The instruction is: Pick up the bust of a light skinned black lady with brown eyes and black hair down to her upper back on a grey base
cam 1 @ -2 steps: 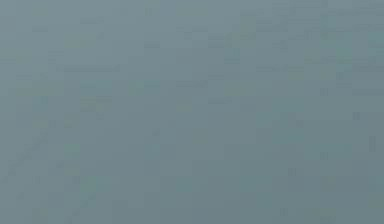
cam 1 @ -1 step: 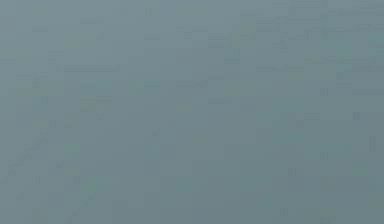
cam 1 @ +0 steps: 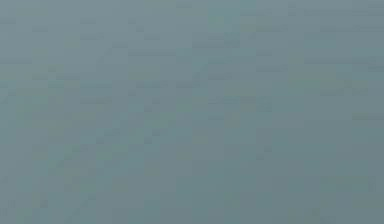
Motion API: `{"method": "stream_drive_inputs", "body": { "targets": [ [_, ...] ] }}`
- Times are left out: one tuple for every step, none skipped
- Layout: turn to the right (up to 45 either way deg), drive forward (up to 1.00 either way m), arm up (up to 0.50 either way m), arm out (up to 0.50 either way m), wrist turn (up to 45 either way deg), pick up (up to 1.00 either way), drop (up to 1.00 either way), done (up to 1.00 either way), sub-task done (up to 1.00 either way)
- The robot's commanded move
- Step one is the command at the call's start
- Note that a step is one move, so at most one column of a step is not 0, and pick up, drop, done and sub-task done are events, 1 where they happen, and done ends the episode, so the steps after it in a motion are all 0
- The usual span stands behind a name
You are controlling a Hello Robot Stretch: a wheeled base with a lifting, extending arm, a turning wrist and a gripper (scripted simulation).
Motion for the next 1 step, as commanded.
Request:
{"method": "stream_drive_inputs", "body": {
  "targets": [
    [0.0, 0.0, 0.0, 0.0, 0.0, 0.0, 0.0, 1.0, 0.0]
  ]
}}
